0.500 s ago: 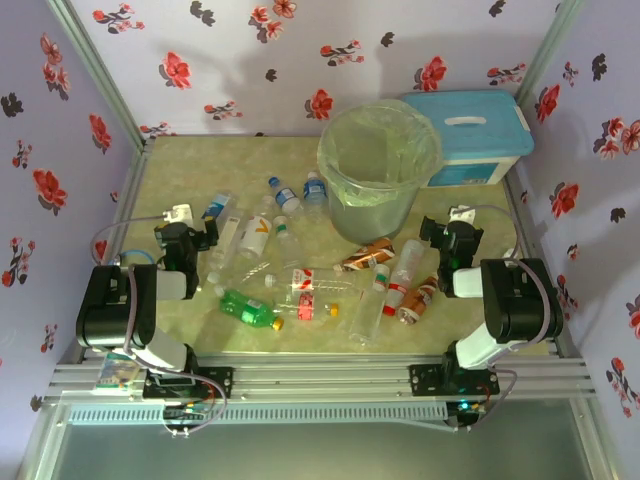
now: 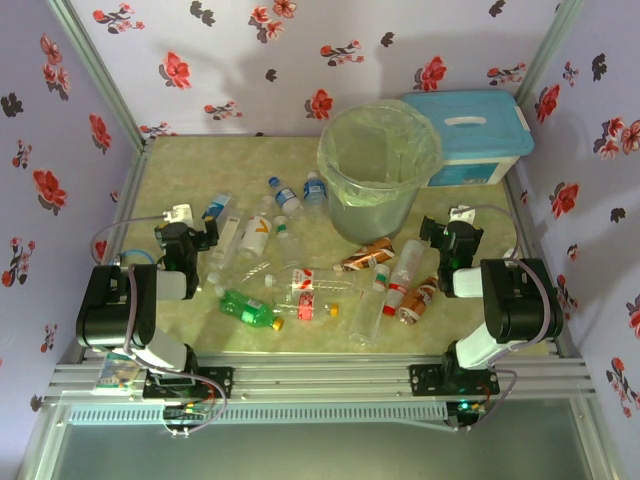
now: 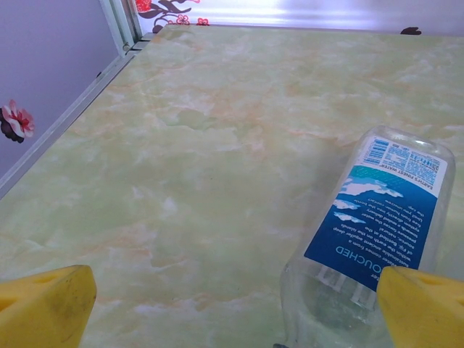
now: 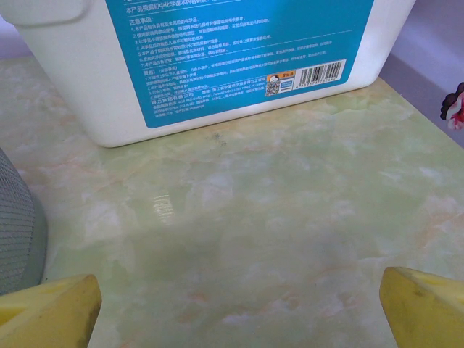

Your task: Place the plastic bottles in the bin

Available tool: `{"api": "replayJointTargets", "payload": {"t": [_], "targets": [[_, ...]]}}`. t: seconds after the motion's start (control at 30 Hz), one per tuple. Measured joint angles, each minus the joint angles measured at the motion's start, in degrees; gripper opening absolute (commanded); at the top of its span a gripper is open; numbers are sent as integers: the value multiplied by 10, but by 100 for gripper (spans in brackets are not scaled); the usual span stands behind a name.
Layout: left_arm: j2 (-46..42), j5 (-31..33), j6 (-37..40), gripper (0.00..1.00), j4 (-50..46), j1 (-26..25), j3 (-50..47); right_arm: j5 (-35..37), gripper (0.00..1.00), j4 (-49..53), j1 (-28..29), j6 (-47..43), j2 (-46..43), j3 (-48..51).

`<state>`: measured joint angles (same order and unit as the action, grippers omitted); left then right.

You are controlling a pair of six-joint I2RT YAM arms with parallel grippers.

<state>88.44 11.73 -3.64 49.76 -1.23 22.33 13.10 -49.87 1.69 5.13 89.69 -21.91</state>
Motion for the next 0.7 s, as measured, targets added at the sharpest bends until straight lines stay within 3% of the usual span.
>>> {"api": "replayJointTargets", "payload": {"t": [0.47,0.57,0.7], "targets": [[-2,-16,0,100,-5,7,0,4,99,5,-1,3,-2,0],[-40,-19,0,100,-62,7,5,15,99,56,-3,11,-33,-9],[-157,-18,-8,100,-176,7,40,50,99,202,-3,44,-122,-64]]}}
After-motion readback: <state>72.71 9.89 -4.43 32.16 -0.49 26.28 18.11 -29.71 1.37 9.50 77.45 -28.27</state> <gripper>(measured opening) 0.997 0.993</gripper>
